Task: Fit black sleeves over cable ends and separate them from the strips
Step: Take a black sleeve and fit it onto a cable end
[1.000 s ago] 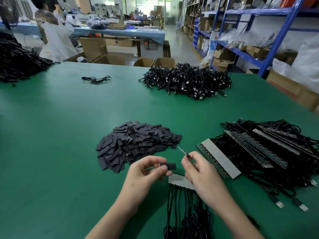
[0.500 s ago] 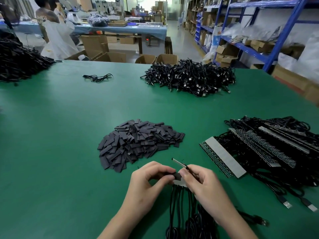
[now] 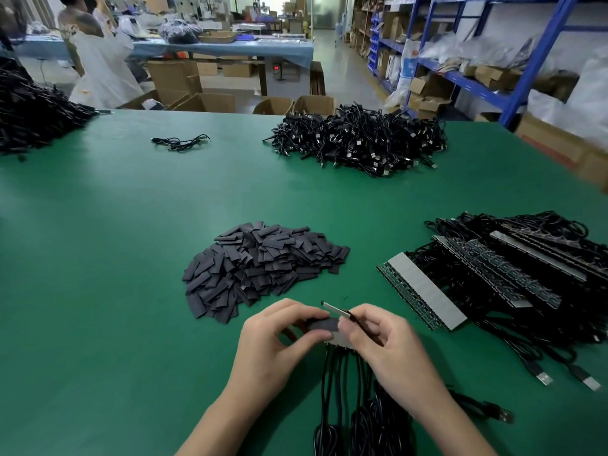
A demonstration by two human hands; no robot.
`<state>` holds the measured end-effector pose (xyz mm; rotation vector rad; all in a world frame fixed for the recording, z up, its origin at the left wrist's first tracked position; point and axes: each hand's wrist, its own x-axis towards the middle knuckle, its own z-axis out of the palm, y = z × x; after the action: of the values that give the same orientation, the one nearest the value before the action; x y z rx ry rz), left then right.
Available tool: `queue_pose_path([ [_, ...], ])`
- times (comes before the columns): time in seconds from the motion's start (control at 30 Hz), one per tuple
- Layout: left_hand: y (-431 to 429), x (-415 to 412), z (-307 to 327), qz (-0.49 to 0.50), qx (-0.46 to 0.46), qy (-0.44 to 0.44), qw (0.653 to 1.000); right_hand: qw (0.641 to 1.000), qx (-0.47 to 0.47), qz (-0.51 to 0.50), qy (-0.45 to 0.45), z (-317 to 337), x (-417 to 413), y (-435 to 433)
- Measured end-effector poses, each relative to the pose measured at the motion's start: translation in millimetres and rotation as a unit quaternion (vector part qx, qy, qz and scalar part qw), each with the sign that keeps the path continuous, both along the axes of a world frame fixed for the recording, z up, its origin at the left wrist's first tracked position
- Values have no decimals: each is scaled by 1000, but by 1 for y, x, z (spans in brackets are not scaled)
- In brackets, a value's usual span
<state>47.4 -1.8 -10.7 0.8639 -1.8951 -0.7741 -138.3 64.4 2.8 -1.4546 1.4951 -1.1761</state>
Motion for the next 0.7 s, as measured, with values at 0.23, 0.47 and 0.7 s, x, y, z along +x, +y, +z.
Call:
queue_pose_path([
  [0.23, -5, 4, 0, 32, 95, 46, 994, 998, -16, -38, -40, 4, -5, 1],
  [0.47, -7, 4, -3, 42, 132, 49, 989, 997, -44, -34, 58, 5, -7, 3],
  [0.7, -8, 4, -3, 41, 149, 56, 986, 984, -52, -38, 164, -4, -10, 3],
])
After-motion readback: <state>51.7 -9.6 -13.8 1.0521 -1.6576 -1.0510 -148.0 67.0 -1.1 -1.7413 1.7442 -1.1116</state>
